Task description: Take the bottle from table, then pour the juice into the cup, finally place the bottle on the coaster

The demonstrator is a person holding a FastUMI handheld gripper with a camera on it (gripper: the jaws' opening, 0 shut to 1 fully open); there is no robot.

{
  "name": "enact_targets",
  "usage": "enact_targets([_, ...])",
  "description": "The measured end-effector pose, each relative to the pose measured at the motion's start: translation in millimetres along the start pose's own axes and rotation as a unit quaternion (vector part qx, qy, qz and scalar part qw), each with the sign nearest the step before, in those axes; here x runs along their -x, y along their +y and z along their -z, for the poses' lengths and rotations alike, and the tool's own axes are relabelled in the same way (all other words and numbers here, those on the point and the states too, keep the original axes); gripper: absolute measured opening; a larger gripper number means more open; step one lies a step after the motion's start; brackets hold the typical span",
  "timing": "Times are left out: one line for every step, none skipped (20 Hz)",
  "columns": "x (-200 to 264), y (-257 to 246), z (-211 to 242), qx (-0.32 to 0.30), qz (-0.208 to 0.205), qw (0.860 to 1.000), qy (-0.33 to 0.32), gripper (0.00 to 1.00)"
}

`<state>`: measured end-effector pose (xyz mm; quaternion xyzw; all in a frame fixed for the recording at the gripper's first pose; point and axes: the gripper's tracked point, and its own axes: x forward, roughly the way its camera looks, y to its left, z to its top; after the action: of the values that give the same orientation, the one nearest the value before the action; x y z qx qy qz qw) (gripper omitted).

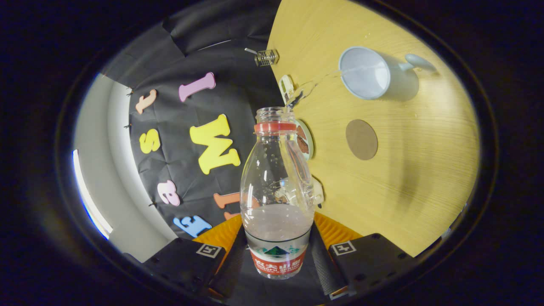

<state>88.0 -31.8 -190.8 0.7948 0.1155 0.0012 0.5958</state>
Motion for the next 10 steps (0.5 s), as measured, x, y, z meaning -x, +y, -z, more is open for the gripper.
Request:
enact_targets([-0.5, -0.6, -0.7, -0.002, 0.001, 1.000, 0.000, 0.79])
enact_targets([0.8, 2.1, -0.8, -0.008, -0.001, 1.000, -0.001, 0.79])
enact_targets([1.2, 4.0, -0.6, -0.013, -0.004, 1.000, 0.001, 0.79])
enact_targets([2.0, 4.5, 0.0, -0.014, -0.005, 1.000, 0.001, 0.79])
enact_targets([2.6, 3.5, -0.7, -0.014, -0.004, 1.000, 0.000, 0.79])
enact_targets([4.1, 1.2, -2.6, -0.013, -0.001, 1.000, -0.003, 0.79])
enact_targets([4.6, 0.5, -4.0, -0.013, 0.000, 1.000, -0.004, 0.79])
enact_targets([6.1, 2.2, -3.5, -0.013, 0.000, 1.000, -0.004, 0.79])
enact_targets([6.0, 1.2, -3.7, -0.013, 0.001, 1.000, -0.006, 0.79])
enact_targets([6.4, 1.6, -3.1, -0.014, 0.000, 1.000, -0.004, 0.79])
